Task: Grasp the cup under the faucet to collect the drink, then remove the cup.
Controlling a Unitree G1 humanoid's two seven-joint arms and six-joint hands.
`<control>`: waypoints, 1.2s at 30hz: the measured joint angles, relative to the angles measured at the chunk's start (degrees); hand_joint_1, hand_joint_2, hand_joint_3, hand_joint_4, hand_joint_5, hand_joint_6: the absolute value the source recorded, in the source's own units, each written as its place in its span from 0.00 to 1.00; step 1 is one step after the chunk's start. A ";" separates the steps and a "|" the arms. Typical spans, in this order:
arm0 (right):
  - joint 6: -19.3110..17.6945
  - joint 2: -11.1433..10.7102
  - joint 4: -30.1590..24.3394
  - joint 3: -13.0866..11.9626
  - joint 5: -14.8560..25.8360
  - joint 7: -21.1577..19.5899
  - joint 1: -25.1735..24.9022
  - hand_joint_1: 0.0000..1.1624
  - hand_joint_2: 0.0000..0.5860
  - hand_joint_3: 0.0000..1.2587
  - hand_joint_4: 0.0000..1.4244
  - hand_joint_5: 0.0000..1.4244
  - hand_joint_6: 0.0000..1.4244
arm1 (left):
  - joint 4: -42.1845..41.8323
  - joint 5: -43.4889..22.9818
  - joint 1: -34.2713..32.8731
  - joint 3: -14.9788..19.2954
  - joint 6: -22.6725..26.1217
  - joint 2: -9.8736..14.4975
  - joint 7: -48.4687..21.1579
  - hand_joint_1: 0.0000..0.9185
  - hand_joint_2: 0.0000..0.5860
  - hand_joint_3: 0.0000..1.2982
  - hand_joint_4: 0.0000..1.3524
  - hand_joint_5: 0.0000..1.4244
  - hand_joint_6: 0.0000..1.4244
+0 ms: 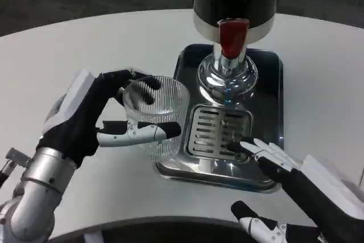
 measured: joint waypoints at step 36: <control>-0.35 0.04 -0.89 -4.27 2.25 -0.04 2.37 0.50 0.75 0.10 0.03 0.00 0.00 | 20.66 13.29 -12.50 -12.80 -3.35 -10.57 19.57 0.63 0.10 0.59 0.63 0.58 0.32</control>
